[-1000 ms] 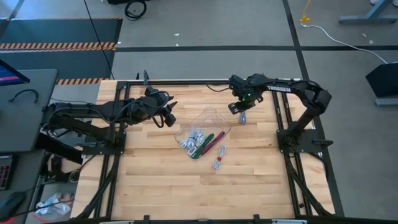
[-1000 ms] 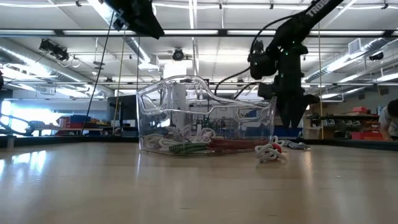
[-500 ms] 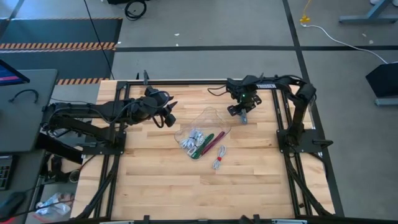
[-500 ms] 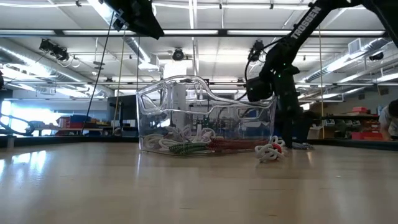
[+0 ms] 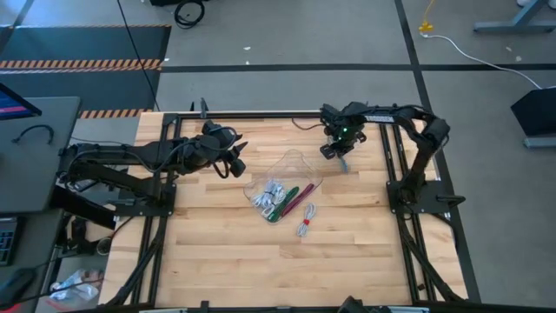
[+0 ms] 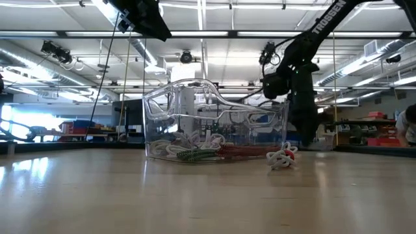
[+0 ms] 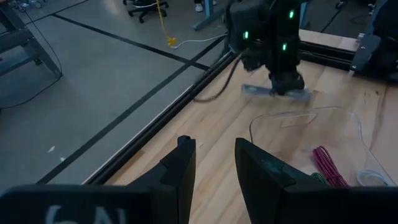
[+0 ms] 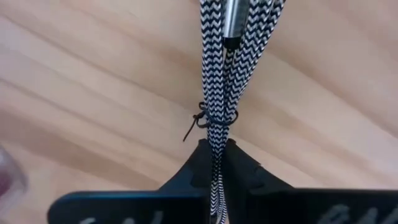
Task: Pick and place USB-C Cables
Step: Put the gray charger cable into the transparent bin
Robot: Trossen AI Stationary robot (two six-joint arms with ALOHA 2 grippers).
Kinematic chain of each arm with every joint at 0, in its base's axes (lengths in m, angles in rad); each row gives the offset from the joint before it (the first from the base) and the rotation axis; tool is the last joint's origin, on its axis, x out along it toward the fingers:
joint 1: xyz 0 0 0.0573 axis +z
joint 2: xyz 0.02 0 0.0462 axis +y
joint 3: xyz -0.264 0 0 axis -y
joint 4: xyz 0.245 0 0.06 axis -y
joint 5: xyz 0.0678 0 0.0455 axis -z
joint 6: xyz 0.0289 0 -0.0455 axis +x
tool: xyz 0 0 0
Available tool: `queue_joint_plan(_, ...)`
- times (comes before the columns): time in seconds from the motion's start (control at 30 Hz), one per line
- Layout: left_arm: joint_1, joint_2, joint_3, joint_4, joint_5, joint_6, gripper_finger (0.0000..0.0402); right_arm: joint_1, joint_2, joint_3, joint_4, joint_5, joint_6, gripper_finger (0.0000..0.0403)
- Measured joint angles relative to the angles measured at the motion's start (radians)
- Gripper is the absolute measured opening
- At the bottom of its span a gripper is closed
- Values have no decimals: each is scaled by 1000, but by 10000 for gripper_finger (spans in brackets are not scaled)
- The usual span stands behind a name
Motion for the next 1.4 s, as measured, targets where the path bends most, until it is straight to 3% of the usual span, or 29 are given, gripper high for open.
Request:
queue_joint_plan(0.17,0,0,0,0,0,0,118,-25,-106,1,-22,-19,-25,16)
queue_joint_plan(0.3,0,0,0,0,0,-24,118,-16,-210,28,-22,-104,-55,16)
queue_joint_plan(0.53,0,0,0,2,0,-54,118,85,-337,205,29,-292,-112,16)
queue_joint_plan(0.9,0,0,0,3,19,-70,118,311,-268,494,13,-414,-322,16)
queue_joint_plan(1.13,0,0,0,4,29,-86,118,424,-94,538,-159,-388,-545,16)
queue_joint_plan(1.4,0,0,0,4,29,-106,118,484,52,538,-285,-147,-766,16)
